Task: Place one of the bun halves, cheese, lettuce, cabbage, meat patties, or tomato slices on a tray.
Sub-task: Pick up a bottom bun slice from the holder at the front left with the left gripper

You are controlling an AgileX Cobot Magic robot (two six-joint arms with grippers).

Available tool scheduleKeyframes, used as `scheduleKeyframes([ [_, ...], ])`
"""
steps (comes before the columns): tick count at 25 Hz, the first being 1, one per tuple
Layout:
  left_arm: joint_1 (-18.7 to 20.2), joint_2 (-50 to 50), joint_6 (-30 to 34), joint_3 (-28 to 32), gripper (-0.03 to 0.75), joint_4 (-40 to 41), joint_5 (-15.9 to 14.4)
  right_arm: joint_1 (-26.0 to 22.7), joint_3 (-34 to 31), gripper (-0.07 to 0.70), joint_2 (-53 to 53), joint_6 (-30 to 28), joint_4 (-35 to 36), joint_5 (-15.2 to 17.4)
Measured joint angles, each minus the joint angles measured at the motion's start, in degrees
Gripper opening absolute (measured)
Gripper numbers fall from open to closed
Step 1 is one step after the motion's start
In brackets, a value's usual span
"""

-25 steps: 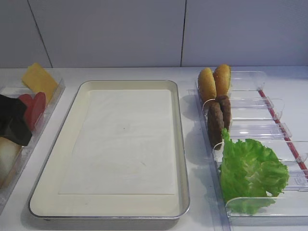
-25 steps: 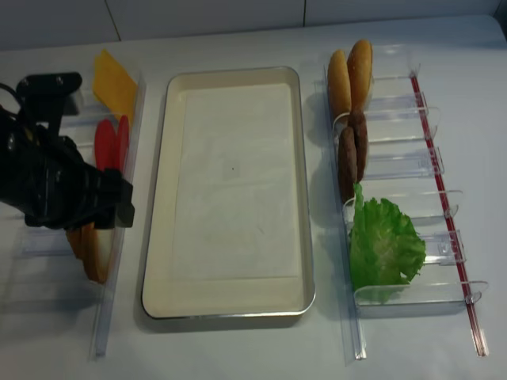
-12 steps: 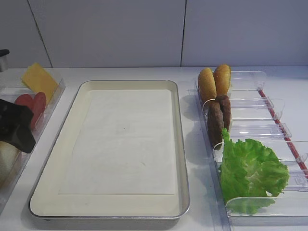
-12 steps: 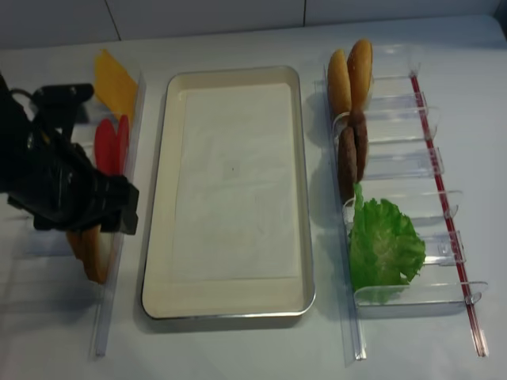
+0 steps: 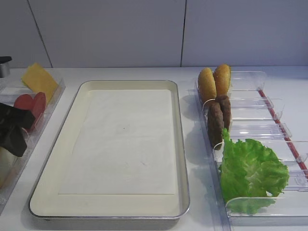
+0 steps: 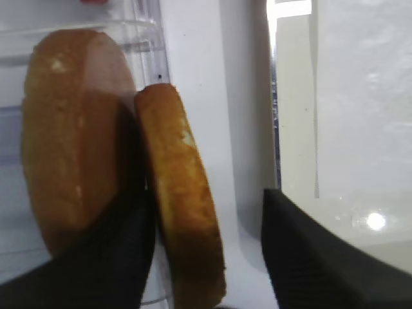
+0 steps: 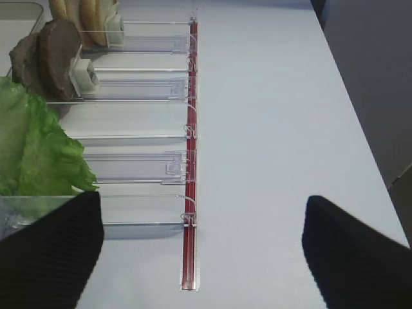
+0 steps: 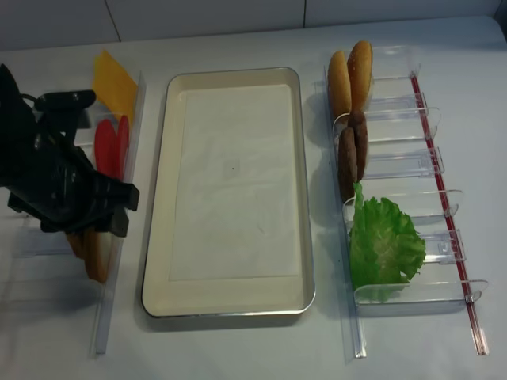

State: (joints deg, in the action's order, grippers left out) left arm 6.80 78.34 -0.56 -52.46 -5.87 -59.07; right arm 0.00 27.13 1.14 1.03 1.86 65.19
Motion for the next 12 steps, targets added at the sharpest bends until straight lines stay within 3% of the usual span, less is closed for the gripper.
scheduleKeyframes([
  [7, 0.0, 0.0, -1.8, 0.0, 0.174, 1.8, 0.0, 0.0, 0.0, 0.627, 0.0, 0.0, 0.0, 0.0],
  [12, 0.0, 0.0, -2.0, 0.0, 0.157, 2.2, -0.2, 0.0, 0.0, 0.627, 0.0, 0.0, 0.0, 0.0],
])
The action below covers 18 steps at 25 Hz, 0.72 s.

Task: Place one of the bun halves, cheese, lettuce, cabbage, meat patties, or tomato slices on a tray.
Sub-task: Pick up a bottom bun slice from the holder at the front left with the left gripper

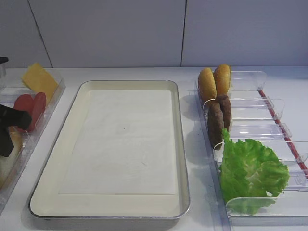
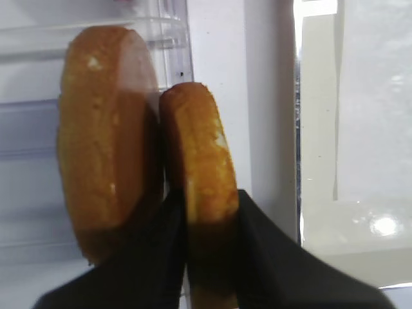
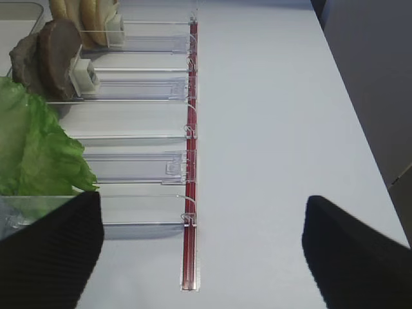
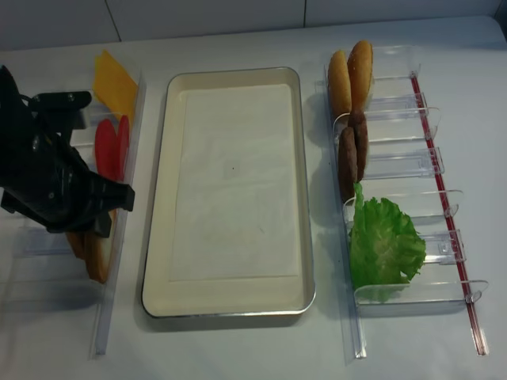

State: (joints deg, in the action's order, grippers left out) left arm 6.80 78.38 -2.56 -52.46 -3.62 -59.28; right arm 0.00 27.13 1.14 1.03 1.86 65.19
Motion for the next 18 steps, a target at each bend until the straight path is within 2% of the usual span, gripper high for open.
scheduleKeyframes([
  [10, 0.0, -2.1, 0.0, -0.1, 0.153, -0.7, -1.2, 0.0, 0.0, 0.627, 0.0, 0.0, 0.0, 0.0],
  [18, 0.1, -10.3, 0.0, -0.1, 0.146, -5.4, -5.3, 0.0, 0.0, 0.627, 0.0, 0.1, 0.0, 0.0],
])
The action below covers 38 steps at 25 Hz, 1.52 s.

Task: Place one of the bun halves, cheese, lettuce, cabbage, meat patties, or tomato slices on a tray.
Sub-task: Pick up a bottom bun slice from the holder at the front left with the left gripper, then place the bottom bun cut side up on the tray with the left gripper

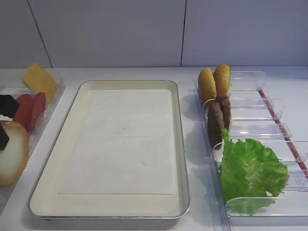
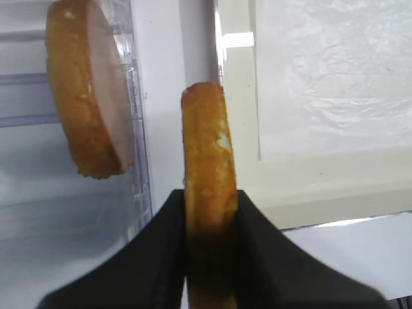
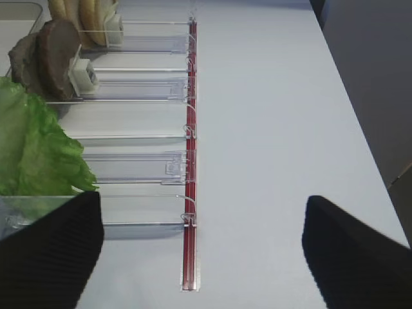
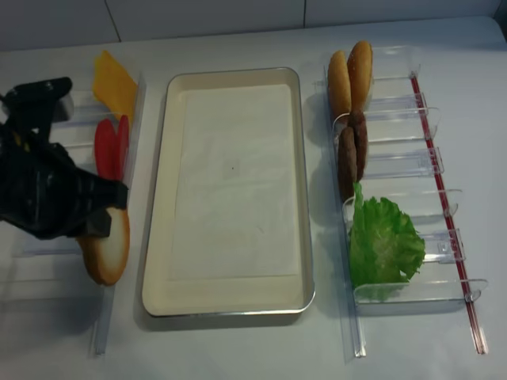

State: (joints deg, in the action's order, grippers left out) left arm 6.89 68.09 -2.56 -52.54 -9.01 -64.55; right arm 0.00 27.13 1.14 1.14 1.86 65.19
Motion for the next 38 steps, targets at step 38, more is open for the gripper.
scheduleKeyframes([
  [38, 13.7, 24.5, 26.8, 0.0, 0.143, -45.4, 22.1, 0.0, 0.0, 0.627, 0.0, 0.0, 0.0, 0.0],
])
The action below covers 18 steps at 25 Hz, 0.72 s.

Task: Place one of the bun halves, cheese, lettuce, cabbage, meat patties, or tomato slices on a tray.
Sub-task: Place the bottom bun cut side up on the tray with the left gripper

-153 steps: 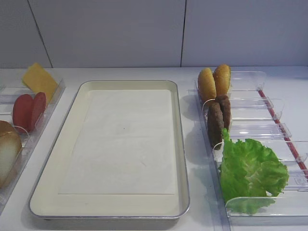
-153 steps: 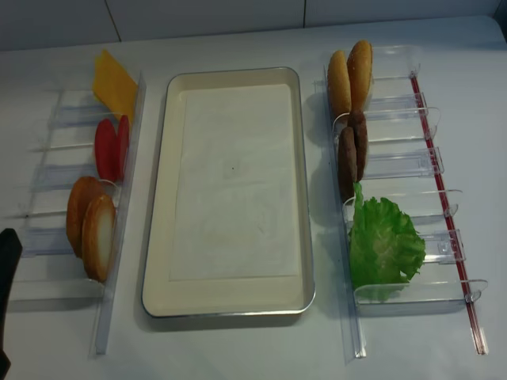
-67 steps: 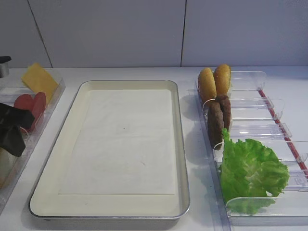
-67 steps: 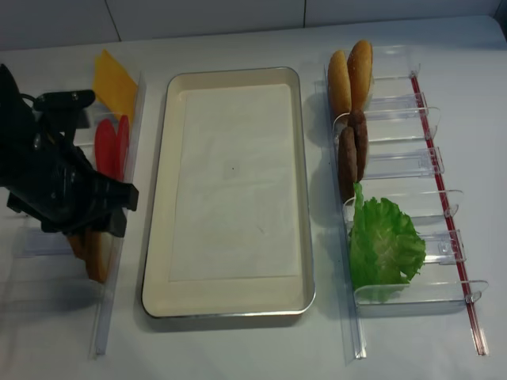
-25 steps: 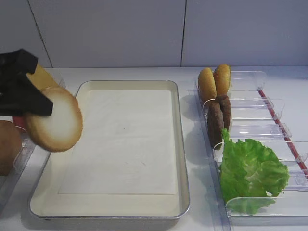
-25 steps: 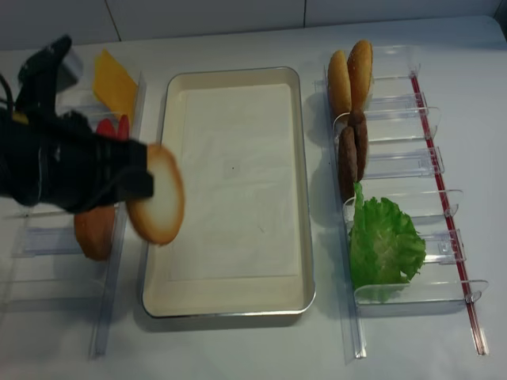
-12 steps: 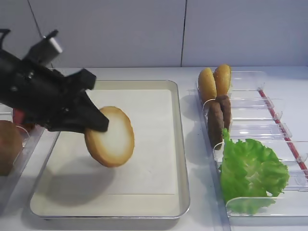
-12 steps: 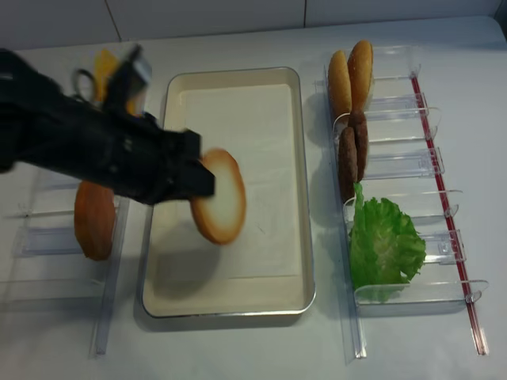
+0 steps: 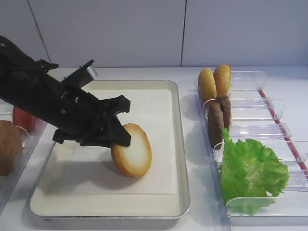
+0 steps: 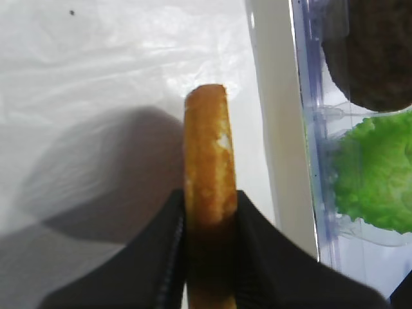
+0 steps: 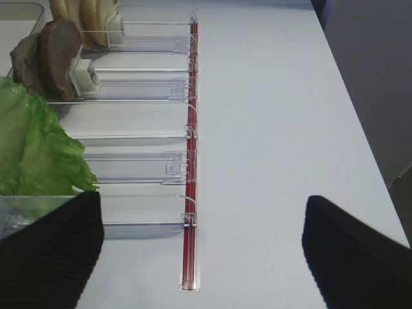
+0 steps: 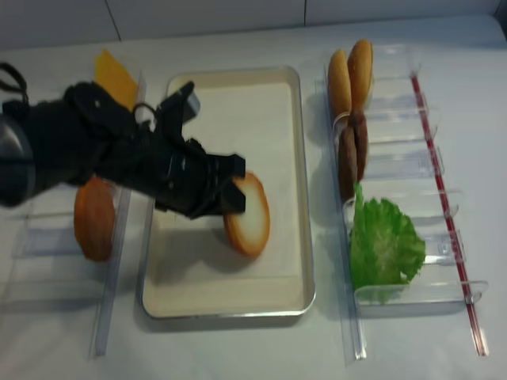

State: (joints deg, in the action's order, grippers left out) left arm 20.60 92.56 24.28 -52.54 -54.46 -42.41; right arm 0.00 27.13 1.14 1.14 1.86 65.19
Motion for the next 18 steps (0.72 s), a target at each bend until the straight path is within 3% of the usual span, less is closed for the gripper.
scheduleKeyframes([
  [18, 0.0, 2.6, -1.5, -0.7, 0.158, 10.0, 0.7, 0.0, 0.0, 0.627, 0.0, 0.0, 0.0, 0.0],
])
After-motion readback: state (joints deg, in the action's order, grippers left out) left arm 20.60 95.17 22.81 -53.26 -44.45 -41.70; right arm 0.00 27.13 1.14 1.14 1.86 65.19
